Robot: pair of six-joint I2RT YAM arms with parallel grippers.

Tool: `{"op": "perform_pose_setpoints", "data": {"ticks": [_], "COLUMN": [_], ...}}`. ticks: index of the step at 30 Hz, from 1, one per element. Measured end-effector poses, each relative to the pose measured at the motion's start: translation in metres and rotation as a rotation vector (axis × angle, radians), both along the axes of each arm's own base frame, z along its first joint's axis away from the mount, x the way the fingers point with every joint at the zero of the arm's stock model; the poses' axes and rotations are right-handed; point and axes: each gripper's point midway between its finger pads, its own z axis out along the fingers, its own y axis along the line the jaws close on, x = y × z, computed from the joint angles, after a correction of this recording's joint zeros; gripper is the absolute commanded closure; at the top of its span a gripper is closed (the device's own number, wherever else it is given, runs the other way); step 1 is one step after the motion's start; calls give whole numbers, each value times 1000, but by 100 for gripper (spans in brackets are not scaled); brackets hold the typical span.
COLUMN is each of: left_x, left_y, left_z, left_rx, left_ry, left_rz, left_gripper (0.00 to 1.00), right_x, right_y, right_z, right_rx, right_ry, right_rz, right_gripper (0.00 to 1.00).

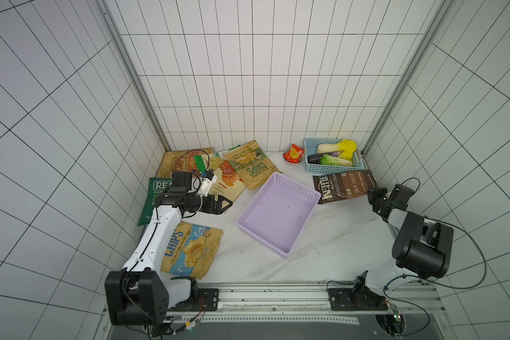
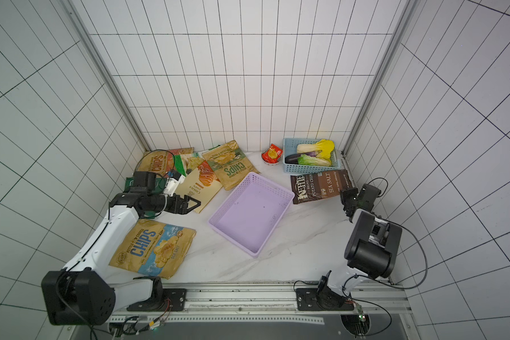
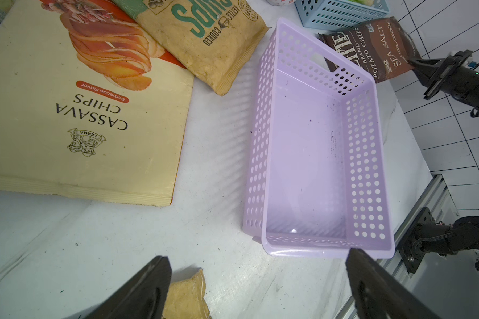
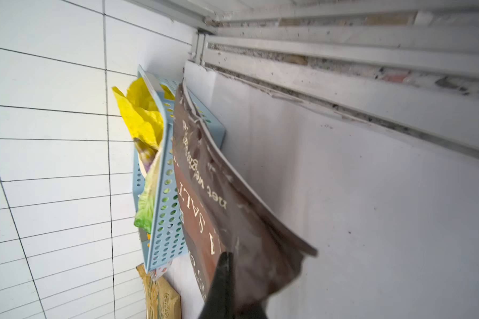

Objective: Put the potato chips into the basket
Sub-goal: Pick up the potato chip from the center of the board.

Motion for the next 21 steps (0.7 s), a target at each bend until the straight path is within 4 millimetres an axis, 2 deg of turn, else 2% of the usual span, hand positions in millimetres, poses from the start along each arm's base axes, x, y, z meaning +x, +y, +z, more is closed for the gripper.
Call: {"op": "perform_pose_setpoints", "data": {"ticks": [2,5,8,11,13,16,21], "left_x": [0,0,0,0,0,0,0], "left_y": [0,-1,-1,-1,0,-1,0], "left_z": [0,0,0,0,0,0,0], "left_rx": [-1,-3,-2,-2,-2,-2,-1], "left_ry": [0,0,0,0,-1,-1,-1], "left_rz": [-1,-3,-3,-4,-4,-4,-3], "left_gripper": [3,3,3,3,3,3,3], "right_x": [-1,-2,1,4,3,-3,-20], "right_y": [0,5,16,35,45,71,107], "right_z": [27,56,90,122,135,157,217], "right_rx": [-54,-110,-175,-240,-274,-344,-448], "right_ry": [-29,-47,-76,-108,-122,-114,-196], "right_rz": [0,15,60,118,147,218,310], "right_gripper": [100,100,100,100,100,100,100]}}
